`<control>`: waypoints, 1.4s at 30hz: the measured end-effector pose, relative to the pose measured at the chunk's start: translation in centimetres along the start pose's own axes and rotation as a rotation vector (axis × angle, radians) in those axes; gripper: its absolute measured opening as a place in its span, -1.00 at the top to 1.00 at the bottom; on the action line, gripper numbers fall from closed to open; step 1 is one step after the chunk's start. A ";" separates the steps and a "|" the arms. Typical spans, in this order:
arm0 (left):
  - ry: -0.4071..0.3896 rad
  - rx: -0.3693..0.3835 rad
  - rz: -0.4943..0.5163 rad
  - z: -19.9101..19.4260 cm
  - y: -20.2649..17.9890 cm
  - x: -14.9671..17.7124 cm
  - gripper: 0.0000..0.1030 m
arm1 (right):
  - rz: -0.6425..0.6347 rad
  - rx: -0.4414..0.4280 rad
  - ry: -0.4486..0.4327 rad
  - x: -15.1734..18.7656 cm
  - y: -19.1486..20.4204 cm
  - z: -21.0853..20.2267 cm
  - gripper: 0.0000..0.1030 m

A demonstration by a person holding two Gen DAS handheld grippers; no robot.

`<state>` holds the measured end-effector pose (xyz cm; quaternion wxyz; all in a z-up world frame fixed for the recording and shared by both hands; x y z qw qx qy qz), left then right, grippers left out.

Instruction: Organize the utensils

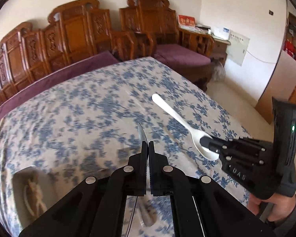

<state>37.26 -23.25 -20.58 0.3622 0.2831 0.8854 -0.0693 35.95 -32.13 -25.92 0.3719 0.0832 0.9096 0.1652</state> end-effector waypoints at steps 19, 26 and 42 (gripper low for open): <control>0.002 -0.071 -0.221 -6.5 13.0 6.6 0.98 | -0.217 -0.093 0.056 4.6 12.7 0.7 0.85; 0.026 -0.103 -0.300 -5.7 17.3 9.1 0.98 | -0.238 -0.091 0.074 5.2 13.3 1.7 0.85; 0.119 -0.134 -0.399 -1.4 21.4 14.7 0.98 | -0.271 -0.096 0.100 5.9 14.5 3.0 0.85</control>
Point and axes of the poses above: each gripper's, at about its wrist camera, not at the fingertips, and z roughly the way its jaws point, y to its left, x to its underside, the point moved 10 cm from there along z, roughly the way its jaws point, and after that the axes turned 8 degrees about z, right-handed, at the moved point
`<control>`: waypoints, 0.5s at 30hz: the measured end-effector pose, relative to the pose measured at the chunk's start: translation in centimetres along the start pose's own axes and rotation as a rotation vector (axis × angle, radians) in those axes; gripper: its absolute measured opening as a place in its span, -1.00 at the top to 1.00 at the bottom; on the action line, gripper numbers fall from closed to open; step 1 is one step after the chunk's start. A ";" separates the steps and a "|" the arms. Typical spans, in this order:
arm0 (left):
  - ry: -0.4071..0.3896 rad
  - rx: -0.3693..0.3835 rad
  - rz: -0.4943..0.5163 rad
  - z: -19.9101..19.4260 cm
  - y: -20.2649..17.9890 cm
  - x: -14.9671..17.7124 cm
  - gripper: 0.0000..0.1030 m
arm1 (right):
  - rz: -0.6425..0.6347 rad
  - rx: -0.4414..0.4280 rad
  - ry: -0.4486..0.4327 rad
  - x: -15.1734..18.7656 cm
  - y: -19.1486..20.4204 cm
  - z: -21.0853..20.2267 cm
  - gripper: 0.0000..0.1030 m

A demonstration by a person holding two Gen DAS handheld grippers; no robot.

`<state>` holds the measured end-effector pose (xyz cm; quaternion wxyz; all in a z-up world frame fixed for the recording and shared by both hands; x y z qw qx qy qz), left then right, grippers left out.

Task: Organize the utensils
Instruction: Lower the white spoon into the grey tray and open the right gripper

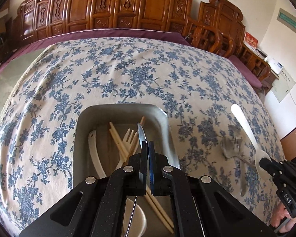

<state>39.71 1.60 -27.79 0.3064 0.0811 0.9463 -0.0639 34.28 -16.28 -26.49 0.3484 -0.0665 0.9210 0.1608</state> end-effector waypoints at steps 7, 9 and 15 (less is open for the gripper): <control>0.013 -0.032 0.004 0.0 1.4 0.4 0.98 | -0.008 -0.005 0.004 0.1 0.7 0.2 0.85; 0.011 -0.040 0.008 -0.2 1.7 0.6 0.98 | -0.008 -0.011 0.004 0.1 1.1 0.1 0.85; -0.022 -0.070 0.056 -2.4 2.0 1.1 0.98 | -0.024 -0.040 0.001 0.4 3.1 -0.2 0.85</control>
Point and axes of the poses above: each gripper's, at about its wrist camera, not at the fingertips, and z roughly the way its jaws point, y to its left, x to its underside, the point moved 10 cm from there along z, roughly the way its jaws point, and after that the axes turned 8 degrees about z, right-handed, at the moved point
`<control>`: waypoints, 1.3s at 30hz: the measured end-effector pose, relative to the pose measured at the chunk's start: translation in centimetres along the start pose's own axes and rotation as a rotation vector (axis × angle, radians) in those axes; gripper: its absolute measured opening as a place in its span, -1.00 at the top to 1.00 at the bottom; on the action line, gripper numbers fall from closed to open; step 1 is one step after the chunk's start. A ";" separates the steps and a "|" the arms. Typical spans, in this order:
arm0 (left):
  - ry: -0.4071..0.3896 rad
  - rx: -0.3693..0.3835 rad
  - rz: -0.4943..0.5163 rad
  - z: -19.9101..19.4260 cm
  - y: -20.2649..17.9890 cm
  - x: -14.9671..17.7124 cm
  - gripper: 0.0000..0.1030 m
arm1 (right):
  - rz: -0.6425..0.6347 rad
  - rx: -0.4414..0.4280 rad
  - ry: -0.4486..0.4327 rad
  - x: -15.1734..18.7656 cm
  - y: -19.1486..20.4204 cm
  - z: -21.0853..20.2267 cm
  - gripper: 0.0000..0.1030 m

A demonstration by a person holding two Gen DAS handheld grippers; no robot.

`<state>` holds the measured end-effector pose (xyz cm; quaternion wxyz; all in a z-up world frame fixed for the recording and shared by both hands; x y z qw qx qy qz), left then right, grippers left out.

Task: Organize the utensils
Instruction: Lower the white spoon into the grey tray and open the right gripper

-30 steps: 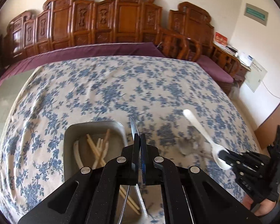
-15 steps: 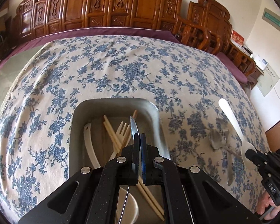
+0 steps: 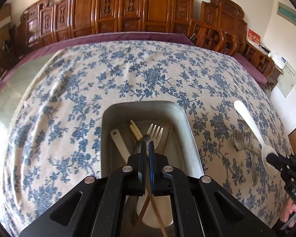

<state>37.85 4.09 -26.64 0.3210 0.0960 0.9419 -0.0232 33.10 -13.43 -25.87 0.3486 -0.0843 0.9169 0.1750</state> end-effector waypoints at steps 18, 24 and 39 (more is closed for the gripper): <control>-0.078 -0.091 0.041 -6.1 2.1 4.5 0.97 | 0.005 -0.145 0.072 2.1 8.5 1.5 0.85; -0.086 -0.124 0.015 -6.3 4.2 4.8 0.96 | -0.006 -0.123 0.094 1.4 10.9 3.5 0.85; -0.087 -0.110 -0.024 -6.0 6.2 5.0 0.96 | 0.095 -0.104 0.136 -0.1 13.2 8.4 0.77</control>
Point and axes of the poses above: each gripper's, at about its wrist camera, not at the fingertips, and z roughly the way its jaws point, y to its left, x to its underside, the point moved 10 cm from there along z, roughly the way its jaws point, and after that the axes turned 8 degrees about z, right-handed, at the moved point
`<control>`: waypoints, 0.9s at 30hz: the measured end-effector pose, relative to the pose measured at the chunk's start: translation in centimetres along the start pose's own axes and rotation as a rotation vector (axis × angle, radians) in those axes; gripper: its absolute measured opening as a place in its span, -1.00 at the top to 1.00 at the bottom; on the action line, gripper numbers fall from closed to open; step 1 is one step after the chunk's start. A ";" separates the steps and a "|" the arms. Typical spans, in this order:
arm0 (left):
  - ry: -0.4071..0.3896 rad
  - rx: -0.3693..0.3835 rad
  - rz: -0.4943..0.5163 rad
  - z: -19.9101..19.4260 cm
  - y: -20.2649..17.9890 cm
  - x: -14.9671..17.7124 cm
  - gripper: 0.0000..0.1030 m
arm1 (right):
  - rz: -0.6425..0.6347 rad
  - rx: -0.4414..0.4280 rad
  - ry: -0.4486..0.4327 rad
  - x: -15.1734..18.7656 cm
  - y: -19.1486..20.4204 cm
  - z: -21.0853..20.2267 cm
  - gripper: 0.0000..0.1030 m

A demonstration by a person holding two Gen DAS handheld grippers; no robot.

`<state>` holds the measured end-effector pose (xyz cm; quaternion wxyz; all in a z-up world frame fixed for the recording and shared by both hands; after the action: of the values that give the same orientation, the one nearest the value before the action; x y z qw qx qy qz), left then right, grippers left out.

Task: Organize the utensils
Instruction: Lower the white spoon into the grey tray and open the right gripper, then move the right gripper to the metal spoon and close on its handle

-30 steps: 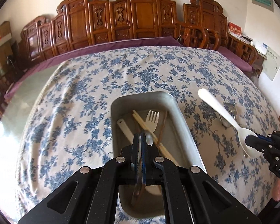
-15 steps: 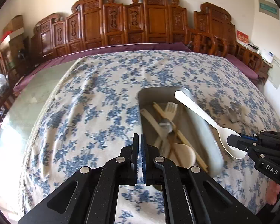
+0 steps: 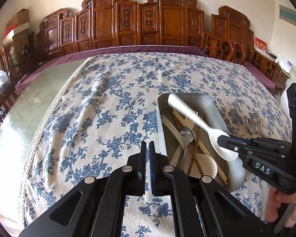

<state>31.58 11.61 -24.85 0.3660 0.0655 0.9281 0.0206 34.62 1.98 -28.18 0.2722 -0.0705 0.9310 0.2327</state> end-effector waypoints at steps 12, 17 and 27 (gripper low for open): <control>-0.006 0.017 0.004 -0.2 -0.8 -0.3 0.95 | -0.105 -0.046 -0.025 1.2 0.9 -2.5 0.73; -0.027 0.042 0.015 -0.6 -2.6 -1.0 0.67 | -0.169 0.031 -0.087 0.7 -2.6 -6.1 0.73; -0.051 0.103 0.073 -0.9 -7.8 -1.8 0.31 | -0.234 0.290 -0.085 -0.3 -15.3 -8.5 0.46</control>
<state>31.46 3.64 -23.66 0.3848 0.1187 0.9152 -0.0153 34.78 -15.51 -27.77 0.3436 -0.1284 0.9280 0.0658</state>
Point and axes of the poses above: each gripper's, at about its wrist camera, not at the fingertips, and z roughly the way its jaws point, y to its left, x to its underside, the point moved 10 cm from there along z, roughly the way its jaws point, and after that the axes turned 8 degrees about z, right-handed, at the moved point
